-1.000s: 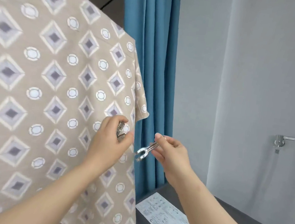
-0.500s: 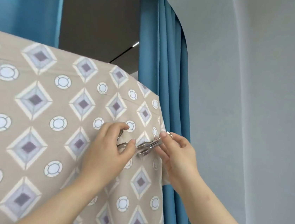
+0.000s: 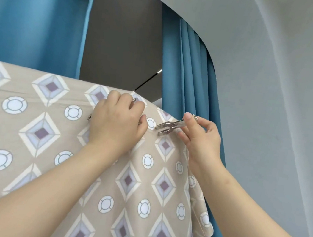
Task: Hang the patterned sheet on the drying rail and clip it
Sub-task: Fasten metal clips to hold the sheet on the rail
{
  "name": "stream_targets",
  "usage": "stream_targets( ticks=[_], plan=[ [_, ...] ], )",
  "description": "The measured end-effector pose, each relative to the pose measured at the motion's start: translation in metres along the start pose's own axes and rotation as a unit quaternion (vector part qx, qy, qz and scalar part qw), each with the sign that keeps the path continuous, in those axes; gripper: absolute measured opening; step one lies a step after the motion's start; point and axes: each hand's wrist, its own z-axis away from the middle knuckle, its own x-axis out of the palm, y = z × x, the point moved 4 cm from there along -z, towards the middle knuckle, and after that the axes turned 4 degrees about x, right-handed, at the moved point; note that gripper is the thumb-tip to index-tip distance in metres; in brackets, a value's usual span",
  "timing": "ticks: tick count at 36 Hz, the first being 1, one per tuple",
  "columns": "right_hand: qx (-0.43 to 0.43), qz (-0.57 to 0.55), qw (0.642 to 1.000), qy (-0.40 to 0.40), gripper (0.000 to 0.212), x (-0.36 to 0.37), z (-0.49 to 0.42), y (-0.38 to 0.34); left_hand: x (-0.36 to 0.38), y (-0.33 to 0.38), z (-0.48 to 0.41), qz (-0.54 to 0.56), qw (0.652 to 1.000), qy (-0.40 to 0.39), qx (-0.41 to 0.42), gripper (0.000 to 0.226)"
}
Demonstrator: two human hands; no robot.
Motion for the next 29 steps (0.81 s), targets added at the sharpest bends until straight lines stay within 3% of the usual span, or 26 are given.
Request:
stream_targets(
  ticks=[7, 12, 19, 29],
  plan=[
    [-0.038, -0.022, 0.999, -0.015, 0.022, 0.008, -0.019, -0.004, 0.012, -0.013, -0.032, -0.079, 0.996, -0.017, 0.035, 0.027],
    [-0.061, -0.034, 0.997, -0.02, 0.022, 0.013, -0.031, -0.008, 0.025, -0.015, -0.044, -0.087, 0.985, -0.152, -0.001, 0.032],
    [-0.075, -0.049, 0.996, -0.014, 0.022, 0.016, -0.048, -0.006, 0.027, -0.015, -0.047, -0.119, 0.982, -0.148, -0.023, 0.033],
    [-0.061, -0.039, 0.997, -0.026, 0.017, 0.022, -0.07, -0.002, 0.025, -0.022, -0.042, -0.066, 0.989, -0.118, -0.065, 0.032]
  ],
)
